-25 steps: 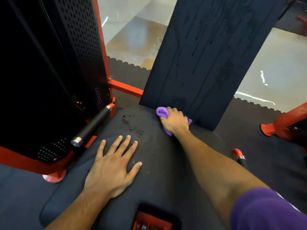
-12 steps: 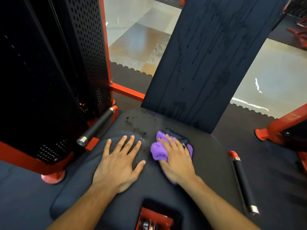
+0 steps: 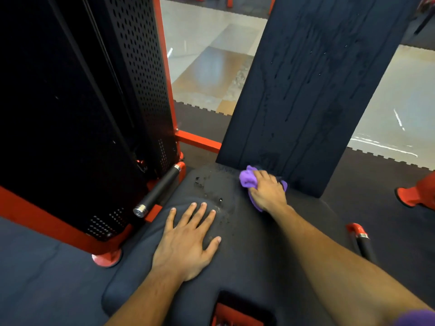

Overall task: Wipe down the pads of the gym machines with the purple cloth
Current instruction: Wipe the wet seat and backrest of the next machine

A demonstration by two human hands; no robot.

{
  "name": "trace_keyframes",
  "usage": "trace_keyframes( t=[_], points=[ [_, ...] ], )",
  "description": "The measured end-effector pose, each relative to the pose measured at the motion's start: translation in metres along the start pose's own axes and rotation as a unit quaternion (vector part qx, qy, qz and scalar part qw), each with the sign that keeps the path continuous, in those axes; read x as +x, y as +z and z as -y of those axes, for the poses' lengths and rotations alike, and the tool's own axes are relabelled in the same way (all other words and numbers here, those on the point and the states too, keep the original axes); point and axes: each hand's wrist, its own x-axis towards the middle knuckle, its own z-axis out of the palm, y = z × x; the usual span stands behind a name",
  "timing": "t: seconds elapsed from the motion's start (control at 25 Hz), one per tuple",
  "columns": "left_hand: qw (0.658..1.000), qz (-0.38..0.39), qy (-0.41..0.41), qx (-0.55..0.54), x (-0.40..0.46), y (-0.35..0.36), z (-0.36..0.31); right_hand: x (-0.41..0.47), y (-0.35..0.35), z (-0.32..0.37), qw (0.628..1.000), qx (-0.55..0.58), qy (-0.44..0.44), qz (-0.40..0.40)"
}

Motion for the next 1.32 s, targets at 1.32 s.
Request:
trace_keyframes(
  t=[1.32],
  points=[
    [0.969,-0.246,-0.004,-0.029,-0.109,0.029,0.065,-0.206,0.016,0.120,0.981,0.030,-0.188,-0.016]
  ],
)
